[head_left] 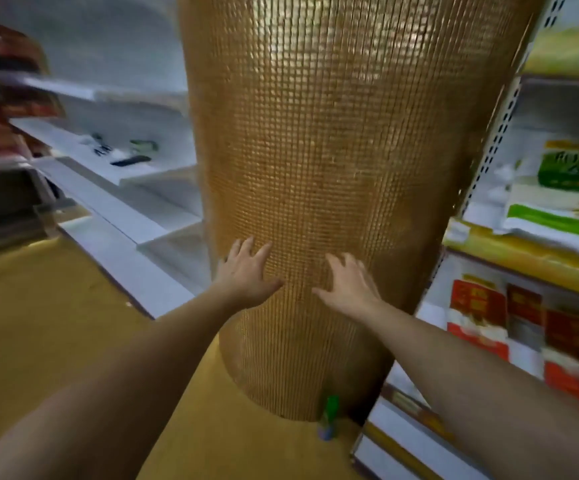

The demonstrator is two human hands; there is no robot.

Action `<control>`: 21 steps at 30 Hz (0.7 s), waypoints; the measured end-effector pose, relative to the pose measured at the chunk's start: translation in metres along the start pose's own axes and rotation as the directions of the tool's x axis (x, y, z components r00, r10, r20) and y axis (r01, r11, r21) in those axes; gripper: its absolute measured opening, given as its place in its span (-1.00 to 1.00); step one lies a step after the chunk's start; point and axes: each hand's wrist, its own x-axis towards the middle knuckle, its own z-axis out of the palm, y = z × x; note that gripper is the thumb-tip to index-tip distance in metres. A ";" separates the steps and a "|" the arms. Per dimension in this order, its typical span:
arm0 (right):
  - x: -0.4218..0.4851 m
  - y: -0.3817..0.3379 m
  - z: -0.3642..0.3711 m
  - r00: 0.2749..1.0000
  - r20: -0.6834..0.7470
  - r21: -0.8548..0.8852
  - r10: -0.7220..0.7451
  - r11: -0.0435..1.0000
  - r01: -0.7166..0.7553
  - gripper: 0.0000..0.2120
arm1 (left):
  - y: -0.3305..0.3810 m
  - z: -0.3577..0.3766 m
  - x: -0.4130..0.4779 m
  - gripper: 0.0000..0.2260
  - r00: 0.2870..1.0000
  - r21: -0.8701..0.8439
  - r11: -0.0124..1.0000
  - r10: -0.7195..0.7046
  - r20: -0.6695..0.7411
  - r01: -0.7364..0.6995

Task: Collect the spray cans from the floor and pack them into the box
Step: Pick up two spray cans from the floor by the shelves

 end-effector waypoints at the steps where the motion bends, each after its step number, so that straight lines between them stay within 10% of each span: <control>1: 0.007 0.008 0.014 0.999 0.035 0.002 0.031 1.000 -0.031 -0.26 | -0.005 0.017 0.012 -0.23 0.999 -0.022 1.000 0.006 0.038 -0.005; 13: 0.032 0.105 0.236 0.860 0.411 -0.105 0.302 0.953 -0.284 -0.30 | -0.058 0.254 0.048 -0.27 0.878 -0.116 0.991 -0.007 0.479 0.071; 21: 0.052 0.199 0.422 0.792 0.512 -0.201 0.333 0.943 -0.266 -0.38 | -0.081 0.454 0.026 -0.27 0.830 -0.185 0.924 -0.197 0.522 0.335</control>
